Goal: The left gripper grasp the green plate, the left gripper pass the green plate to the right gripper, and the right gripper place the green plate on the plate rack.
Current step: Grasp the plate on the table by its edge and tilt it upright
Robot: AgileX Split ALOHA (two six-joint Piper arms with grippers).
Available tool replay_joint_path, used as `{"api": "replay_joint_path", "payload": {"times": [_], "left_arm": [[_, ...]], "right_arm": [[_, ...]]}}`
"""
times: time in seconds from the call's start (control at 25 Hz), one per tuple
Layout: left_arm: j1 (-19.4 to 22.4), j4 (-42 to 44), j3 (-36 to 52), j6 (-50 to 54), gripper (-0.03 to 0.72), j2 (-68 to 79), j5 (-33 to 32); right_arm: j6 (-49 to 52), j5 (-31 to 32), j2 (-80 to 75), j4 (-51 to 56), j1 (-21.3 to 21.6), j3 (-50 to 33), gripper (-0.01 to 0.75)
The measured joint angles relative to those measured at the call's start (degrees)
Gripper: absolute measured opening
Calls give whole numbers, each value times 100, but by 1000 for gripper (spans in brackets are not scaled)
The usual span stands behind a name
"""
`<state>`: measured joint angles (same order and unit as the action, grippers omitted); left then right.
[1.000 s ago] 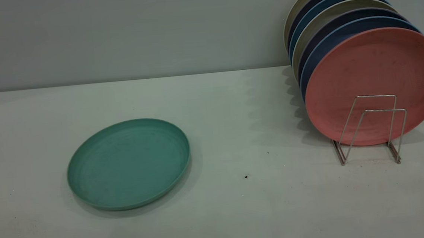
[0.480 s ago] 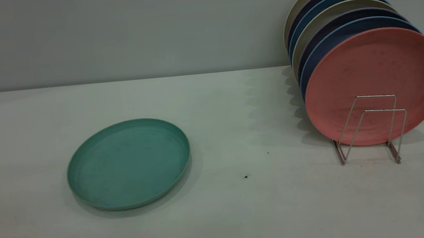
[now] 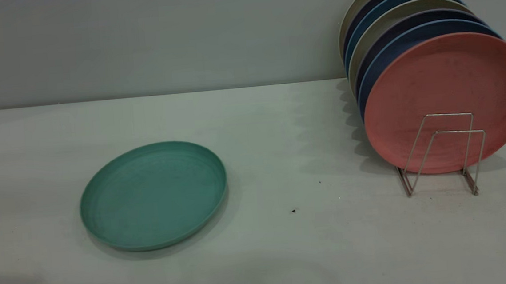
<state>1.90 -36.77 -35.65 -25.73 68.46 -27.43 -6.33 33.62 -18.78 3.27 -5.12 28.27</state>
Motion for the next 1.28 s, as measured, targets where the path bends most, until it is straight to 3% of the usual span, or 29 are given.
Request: {"api": "replay_joint_path", "payload": {"times": [0.24,0.52,0.64,1.0,1.28], "left_arm": [[89,-742,-865,-866,446,1764,-39],[1150,-2686,-1469,-2700,446,3564,-413],[1391,-3334,-1502,-3326,446,4170,-413],[1178,-4734,-1617,-4583,446,5786,-369],[924,-5071,-1934,-4824,444,6308,-255]], "right_arm": [[-86,-290,-1085,708,0,0,536],[-820,-574,-2114,1547,0,0,533],[-1111,-703,-2383,1925,0,0,532],[-1495,-816,-2661,2379,0,0,532],[-1506,-816,-2678,2386,0,0,532]]}}
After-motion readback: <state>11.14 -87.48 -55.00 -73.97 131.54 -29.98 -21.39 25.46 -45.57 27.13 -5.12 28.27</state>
